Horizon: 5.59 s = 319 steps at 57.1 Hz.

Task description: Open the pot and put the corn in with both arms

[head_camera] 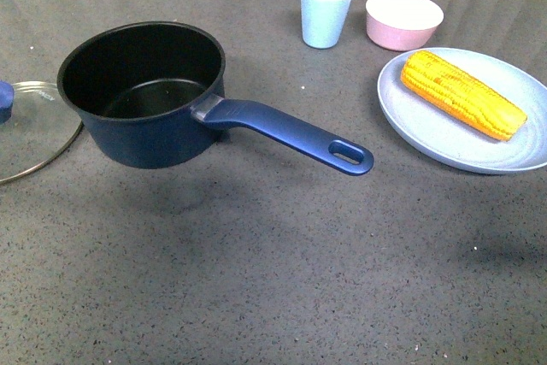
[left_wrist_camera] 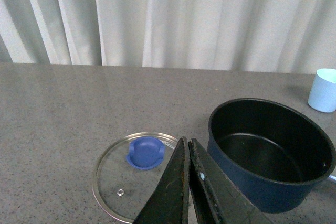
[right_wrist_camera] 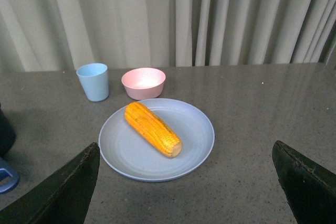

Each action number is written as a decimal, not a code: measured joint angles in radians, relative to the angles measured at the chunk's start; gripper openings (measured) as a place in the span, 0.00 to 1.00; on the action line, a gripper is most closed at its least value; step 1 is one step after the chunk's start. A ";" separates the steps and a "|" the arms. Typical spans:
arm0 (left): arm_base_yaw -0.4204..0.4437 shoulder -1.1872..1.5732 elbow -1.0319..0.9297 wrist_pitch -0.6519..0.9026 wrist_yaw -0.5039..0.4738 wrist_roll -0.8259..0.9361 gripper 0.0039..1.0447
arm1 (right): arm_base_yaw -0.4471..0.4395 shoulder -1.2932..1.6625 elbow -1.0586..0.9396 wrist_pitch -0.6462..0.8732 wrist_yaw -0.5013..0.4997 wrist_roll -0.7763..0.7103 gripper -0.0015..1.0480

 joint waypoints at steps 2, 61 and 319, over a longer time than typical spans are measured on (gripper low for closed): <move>0.000 -0.036 0.000 -0.031 0.001 0.001 0.01 | 0.000 0.000 0.000 0.000 0.000 0.000 0.91; 0.000 -0.771 0.001 -0.752 0.001 0.003 0.01 | 0.000 0.000 0.000 0.000 0.000 0.000 0.91; 0.000 -1.032 0.002 -1.030 0.001 0.006 0.92 | 0.292 2.041 1.488 -0.012 -0.614 -0.307 0.42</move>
